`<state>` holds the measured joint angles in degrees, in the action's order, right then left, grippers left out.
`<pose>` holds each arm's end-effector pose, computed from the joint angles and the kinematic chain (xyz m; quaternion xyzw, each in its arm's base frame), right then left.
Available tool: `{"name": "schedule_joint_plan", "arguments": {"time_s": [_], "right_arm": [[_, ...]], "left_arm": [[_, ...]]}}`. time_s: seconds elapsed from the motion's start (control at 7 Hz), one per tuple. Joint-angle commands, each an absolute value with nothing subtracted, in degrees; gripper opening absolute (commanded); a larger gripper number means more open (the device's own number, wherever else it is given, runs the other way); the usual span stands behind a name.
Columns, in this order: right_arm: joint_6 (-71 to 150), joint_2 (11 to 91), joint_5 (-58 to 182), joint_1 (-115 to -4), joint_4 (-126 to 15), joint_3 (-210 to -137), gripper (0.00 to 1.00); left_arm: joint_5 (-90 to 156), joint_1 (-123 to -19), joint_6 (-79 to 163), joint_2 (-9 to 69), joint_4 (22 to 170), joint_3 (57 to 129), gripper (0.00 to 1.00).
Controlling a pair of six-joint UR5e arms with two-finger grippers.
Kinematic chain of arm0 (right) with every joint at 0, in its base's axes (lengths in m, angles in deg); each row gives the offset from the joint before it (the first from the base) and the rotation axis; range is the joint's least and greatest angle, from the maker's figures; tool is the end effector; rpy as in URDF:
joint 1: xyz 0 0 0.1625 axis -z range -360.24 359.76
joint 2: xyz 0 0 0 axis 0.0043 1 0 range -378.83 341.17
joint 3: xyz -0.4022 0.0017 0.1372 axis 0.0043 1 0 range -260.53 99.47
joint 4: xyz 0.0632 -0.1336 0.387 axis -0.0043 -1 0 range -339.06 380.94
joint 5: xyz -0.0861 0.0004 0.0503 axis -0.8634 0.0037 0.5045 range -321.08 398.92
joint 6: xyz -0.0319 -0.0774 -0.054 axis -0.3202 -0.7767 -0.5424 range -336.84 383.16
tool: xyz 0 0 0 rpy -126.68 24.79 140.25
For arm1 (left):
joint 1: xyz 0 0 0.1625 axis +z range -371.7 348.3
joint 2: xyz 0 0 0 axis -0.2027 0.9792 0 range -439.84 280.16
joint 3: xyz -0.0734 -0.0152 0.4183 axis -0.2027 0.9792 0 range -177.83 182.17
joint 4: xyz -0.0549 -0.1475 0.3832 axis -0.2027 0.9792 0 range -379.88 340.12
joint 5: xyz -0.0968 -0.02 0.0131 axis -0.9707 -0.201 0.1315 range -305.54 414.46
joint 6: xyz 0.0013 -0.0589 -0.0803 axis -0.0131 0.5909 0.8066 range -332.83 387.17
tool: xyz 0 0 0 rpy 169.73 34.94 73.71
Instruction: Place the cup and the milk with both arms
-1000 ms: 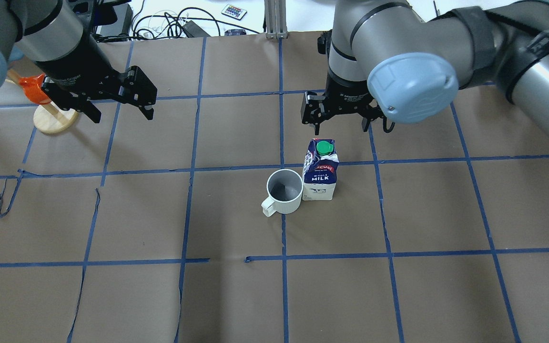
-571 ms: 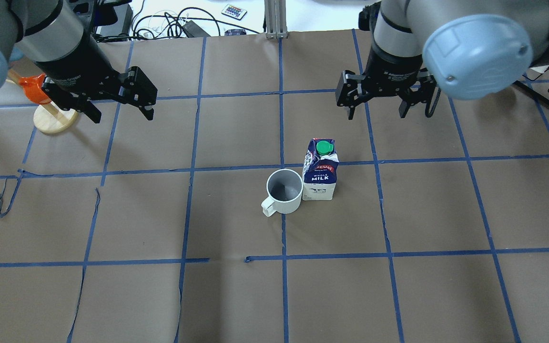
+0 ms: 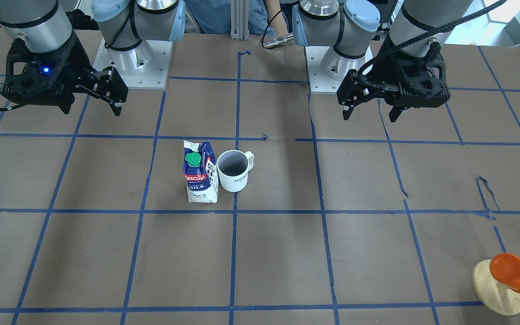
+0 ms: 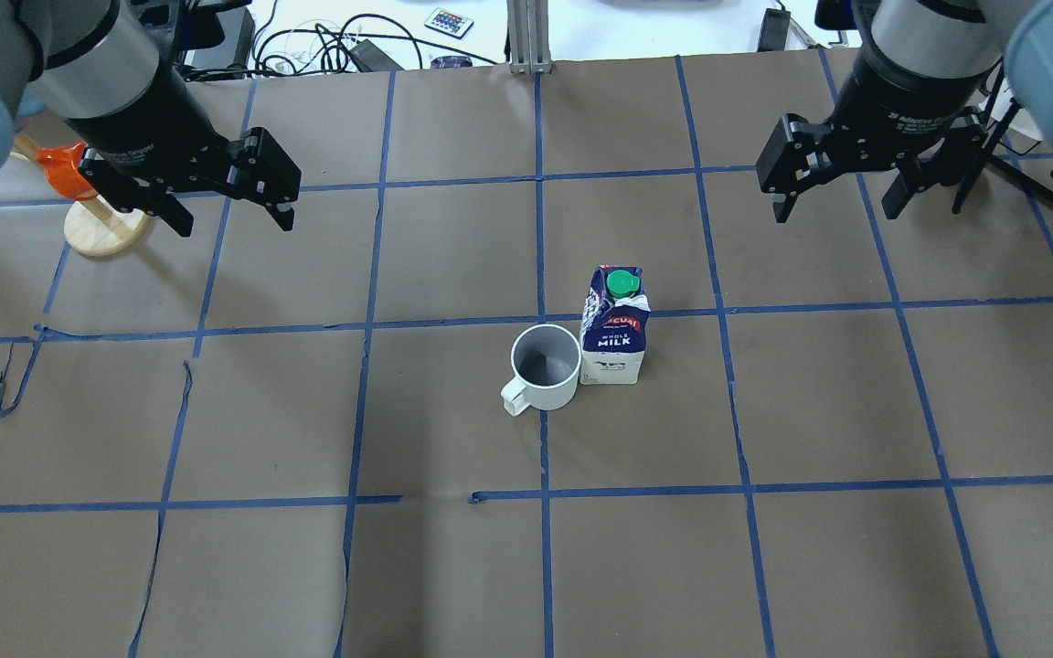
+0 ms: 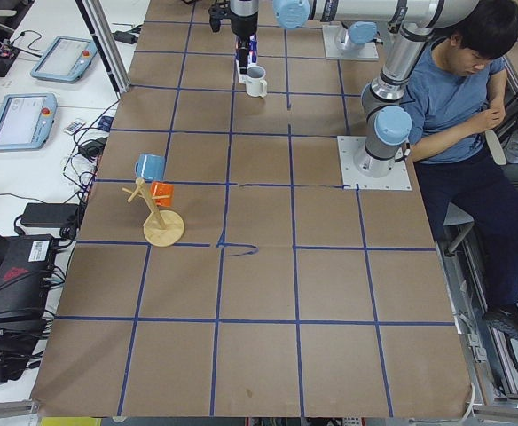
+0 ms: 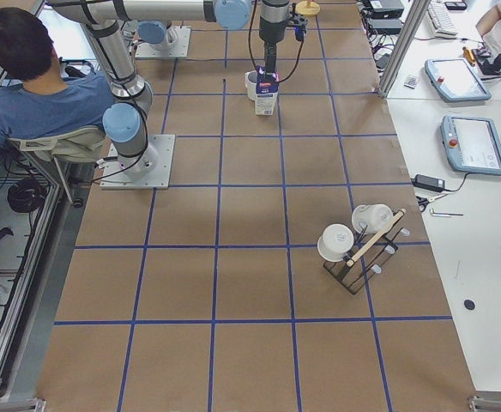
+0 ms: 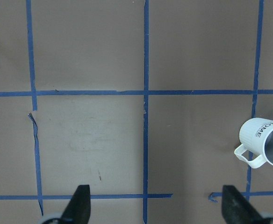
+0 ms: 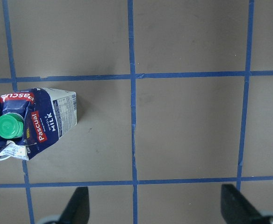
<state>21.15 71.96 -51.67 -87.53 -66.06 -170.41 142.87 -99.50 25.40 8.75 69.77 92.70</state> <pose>0.1093 -0.4880 0.4904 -0.0061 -0.9998 -0.0184 0.0043 -0.1174 -0.4884 0.4959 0.0035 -0.9998 0.0112 0.0135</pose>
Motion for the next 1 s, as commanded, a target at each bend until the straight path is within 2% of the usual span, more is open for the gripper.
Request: {"name": "schedule_joint_plan", "arguments": {"time_s": [0.0,0.86], "right_arm": [[20.6,72.1,-51.9,-87.3,-66.2,-170.4,1.0],[24.0,72.6,-51.7,-87.9,-66.0,-170.3,1.0]], "left_arm": [[142.9,-99.4,25.4,8.8,69.8,92.7,1.0],[142.9,-99.4,25.3,8.8,69.8,92.7,1.0]]}}
